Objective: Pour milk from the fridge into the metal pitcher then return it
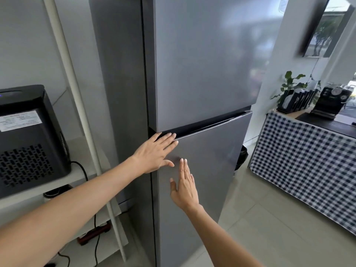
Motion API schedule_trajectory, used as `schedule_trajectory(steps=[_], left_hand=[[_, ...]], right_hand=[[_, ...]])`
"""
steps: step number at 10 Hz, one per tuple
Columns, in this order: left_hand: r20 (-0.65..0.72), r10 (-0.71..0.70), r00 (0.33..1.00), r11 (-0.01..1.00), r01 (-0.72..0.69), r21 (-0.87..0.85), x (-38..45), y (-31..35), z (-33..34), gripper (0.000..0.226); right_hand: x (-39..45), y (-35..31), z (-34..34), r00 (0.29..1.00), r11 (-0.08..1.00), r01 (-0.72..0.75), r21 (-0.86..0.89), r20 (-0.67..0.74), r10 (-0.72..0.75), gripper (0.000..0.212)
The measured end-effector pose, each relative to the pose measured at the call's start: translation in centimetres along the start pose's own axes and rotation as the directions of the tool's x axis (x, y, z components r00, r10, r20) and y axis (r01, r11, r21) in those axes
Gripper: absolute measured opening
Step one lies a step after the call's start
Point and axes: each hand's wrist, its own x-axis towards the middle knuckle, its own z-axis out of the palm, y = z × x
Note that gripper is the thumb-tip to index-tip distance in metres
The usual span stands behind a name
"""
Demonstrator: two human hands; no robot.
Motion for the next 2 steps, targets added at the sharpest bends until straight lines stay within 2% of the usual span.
schedule_trajectory(steps=[1, 2], left_hand=[[-0.006, 0.002, 1.0, 0.997, -0.003, -0.075, 1.6, 1.9, -1.5, 0.077], [0.021, 0.085, 0.996, 0.988, -0.081, -0.134, 4.1, 5.3, -2.9, 0.076]], right_hand=[[-1.1, 3.3, -2.5, 0.995, 0.995, -0.095, -0.008, 0.005, 0.095, 0.068], [-2.7, 6.9, -5.4, 0.971, 0.969, -0.237, -0.062, -0.005, 0.237, 0.065]])
